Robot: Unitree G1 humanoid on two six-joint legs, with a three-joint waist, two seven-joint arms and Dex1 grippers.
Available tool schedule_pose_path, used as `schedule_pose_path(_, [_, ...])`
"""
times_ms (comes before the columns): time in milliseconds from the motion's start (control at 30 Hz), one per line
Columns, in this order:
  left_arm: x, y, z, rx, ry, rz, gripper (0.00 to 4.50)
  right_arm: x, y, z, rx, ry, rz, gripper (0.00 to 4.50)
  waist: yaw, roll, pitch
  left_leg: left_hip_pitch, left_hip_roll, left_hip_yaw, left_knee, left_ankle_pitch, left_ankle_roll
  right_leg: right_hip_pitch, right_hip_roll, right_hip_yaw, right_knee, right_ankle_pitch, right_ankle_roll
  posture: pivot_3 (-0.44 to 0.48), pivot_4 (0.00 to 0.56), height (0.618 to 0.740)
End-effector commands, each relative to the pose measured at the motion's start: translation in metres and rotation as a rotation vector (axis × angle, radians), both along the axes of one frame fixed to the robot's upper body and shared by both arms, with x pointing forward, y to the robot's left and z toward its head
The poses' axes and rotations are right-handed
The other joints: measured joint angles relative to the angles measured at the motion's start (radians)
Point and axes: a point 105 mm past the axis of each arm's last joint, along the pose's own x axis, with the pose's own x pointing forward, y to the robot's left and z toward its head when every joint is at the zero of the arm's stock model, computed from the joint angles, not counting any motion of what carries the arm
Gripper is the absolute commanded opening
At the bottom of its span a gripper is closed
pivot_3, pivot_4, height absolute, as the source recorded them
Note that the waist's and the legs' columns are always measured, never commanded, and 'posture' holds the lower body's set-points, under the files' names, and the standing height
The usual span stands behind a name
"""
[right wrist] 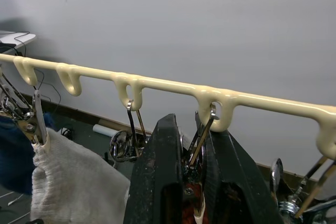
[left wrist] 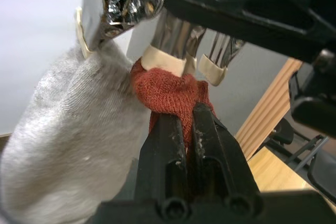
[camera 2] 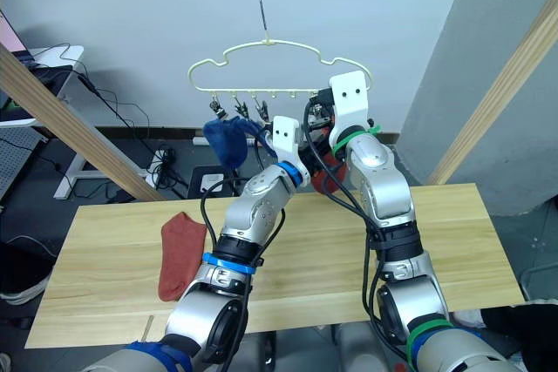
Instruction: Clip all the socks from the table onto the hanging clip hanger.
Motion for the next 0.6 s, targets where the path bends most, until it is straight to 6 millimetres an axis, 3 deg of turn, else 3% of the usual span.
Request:
schedule_pose_path(33, [-0.001,-0.005,0.024,-0.036,-0.081,-0.013,0.00,-0.005,-0.001,0.015,0.007,-0.055,-0.009,0.49,0.000,0.000,0.000,0.000,0.000,0.000,0.000,0.000,0.000,0.000,0.000,0.000,0.000,0.000,0.000,-0.194,0.244,0.740])
schedule_pose_path(300, [0.000,-0.005,0.024,-0.032,-0.088,-0.008,0.00,-0.007,0.000,0.017,0.017,-0.061,-0.004,3.39,0.000,0.000,0.000,0.000,0.000,0.000,0.000,0.000,0.000,0.000,0.000,0.000,0.000,0.000,0.000,-0.195,0.243,0.740])
schedule_pose_path(600, [0.001,-0.005,0.023,-0.027,-0.092,0.007,0.00,-0.023,0.004,0.018,0.040,-0.062,0.029,3.39,0.000,0.000,0.000,0.000,0.000,0.000,0.000,0.000,0.000,0.000,0.000,0.000,0.000,0.000,0.000,-0.194,0.242,0.740])
